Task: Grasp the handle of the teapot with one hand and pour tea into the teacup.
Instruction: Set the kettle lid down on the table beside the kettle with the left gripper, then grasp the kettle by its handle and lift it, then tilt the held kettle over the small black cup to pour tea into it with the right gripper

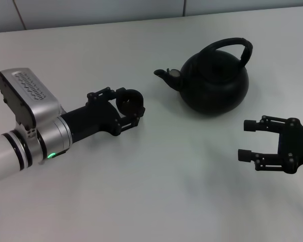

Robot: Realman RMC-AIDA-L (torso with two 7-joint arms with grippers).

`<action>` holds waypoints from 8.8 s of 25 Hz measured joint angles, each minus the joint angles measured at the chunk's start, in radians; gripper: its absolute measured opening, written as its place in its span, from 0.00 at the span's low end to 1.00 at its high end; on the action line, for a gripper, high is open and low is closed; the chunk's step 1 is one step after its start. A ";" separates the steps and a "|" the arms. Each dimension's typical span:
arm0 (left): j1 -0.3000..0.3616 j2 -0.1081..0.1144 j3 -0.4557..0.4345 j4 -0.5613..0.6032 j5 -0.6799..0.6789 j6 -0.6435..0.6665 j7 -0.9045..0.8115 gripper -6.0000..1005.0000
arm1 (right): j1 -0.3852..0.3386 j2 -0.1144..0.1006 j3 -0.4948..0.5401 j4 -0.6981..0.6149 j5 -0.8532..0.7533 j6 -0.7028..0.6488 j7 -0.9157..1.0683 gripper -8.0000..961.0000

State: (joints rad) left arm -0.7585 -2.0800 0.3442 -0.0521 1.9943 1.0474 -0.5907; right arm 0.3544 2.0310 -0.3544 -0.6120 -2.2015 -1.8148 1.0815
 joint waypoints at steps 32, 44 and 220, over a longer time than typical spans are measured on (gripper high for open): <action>-0.021 0.000 -0.063 -0.092 -0.001 -0.164 0.094 0.73 | 0.008 0.001 0.000 0.000 0.000 0.000 0.000 0.82; -0.022 0.000 -0.065 -0.094 0.000 -0.168 0.080 0.81 | 0.011 0.002 0.000 0.000 0.000 0.000 0.000 0.82; 0.409 0.038 0.119 0.478 0.052 0.553 -0.198 0.87 | 0.275 0.042 0.438 0.522 0.387 0.588 -0.659 0.09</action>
State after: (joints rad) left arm -0.3497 -2.0425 0.4633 0.4263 2.0463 1.6008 -0.7884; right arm 0.6294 2.0732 0.0840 -0.0901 -1.8149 -1.2264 0.4230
